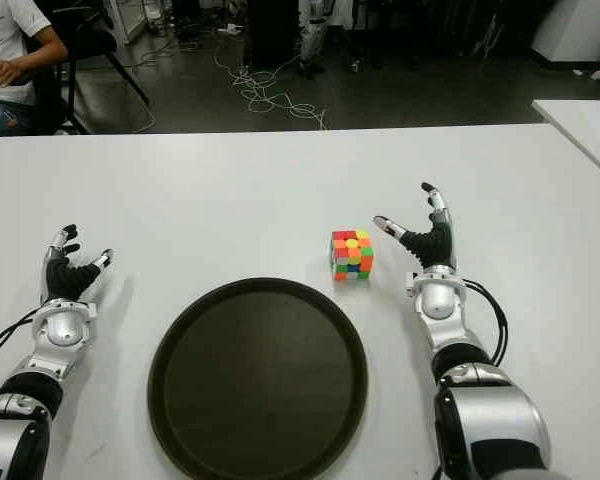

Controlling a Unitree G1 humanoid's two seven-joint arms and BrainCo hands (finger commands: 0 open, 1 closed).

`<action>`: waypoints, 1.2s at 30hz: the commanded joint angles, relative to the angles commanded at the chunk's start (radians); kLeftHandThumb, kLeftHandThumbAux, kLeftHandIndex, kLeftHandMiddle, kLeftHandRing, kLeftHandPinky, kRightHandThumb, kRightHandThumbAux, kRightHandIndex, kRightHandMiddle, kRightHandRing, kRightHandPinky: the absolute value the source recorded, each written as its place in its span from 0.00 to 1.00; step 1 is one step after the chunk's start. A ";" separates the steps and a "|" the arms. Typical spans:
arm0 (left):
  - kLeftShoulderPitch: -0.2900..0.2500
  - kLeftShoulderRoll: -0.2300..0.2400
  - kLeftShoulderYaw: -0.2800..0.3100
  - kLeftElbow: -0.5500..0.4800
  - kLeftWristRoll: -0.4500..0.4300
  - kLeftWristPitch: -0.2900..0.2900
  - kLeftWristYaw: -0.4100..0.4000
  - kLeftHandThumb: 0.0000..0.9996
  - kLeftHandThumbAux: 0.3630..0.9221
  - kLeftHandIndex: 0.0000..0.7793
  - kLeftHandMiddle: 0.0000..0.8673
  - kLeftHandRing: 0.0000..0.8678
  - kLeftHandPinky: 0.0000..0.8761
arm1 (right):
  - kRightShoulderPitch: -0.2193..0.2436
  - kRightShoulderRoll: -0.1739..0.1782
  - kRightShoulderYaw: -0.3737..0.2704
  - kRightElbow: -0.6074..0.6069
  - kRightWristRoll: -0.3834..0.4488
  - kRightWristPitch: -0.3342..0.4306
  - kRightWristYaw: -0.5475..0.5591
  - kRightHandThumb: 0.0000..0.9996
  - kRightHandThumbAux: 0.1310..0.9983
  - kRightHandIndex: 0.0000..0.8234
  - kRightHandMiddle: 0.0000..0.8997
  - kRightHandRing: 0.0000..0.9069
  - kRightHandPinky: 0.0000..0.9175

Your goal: Pick up the Rubik's Cube and put it in the plate

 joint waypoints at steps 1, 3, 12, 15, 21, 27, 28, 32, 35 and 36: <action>0.000 0.000 -0.001 0.001 0.001 0.003 0.002 0.14 0.67 0.12 0.16 0.16 0.16 | 0.004 -0.002 -0.001 -0.007 0.002 -0.011 0.003 0.00 0.65 0.09 0.08 0.06 0.07; 0.000 0.000 -0.004 0.002 0.003 0.007 0.006 0.14 0.67 0.12 0.16 0.16 0.17 | 0.008 -0.003 -0.002 -0.015 0.006 -0.025 0.008 0.00 0.67 0.09 0.08 0.06 0.07; 0.001 0.000 -0.016 0.004 0.009 0.008 0.025 0.15 0.66 0.12 0.16 0.17 0.18 | 0.010 -0.010 -0.001 -0.054 0.016 -0.070 0.055 0.00 0.74 0.08 0.09 0.06 0.05; 0.001 0.000 -0.018 0.004 0.010 0.007 0.026 0.15 0.66 0.12 0.16 0.17 0.17 | 0.012 -0.015 0.003 -0.064 0.013 -0.092 0.071 0.00 0.77 0.09 0.09 0.06 0.05; 0.001 0.000 -0.017 0.003 0.007 0.002 0.023 0.15 0.65 0.12 0.16 0.16 0.16 | 0.013 -0.020 0.006 -0.083 0.012 -0.138 0.098 0.00 0.82 0.10 0.11 0.07 0.05; 0.000 0.002 -0.021 0.005 0.011 0.002 0.021 0.13 0.65 0.11 0.15 0.15 0.16 | 0.025 -0.020 0.014 -0.119 0.007 -0.179 0.120 0.00 0.84 0.10 0.12 0.07 0.04; 0.000 0.003 -0.022 0.005 0.011 0.002 0.021 0.13 0.65 0.11 0.15 0.15 0.15 | 0.026 -0.020 0.015 -0.124 0.008 -0.181 0.122 0.00 0.84 0.09 0.12 0.07 0.04; 0.000 0.004 -0.028 0.003 0.016 0.007 0.025 0.12 0.65 0.11 0.15 0.15 0.16 | 0.029 -0.019 0.016 -0.136 0.018 -0.197 0.158 0.00 0.85 0.09 0.12 0.07 0.04; 0.000 0.002 -0.027 0.003 0.014 0.005 0.029 0.12 0.65 0.12 0.17 0.18 0.21 | 0.031 -0.018 0.014 -0.144 0.023 -0.199 0.176 0.00 0.85 0.09 0.12 0.07 0.03; 0.000 0.002 -0.026 0.003 0.013 0.005 0.030 0.13 0.66 0.12 0.17 0.19 0.23 | 0.033 -0.017 0.015 -0.148 0.024 -0.201 0.183 0.00 0.85 0.09 0.12 0.07 0.04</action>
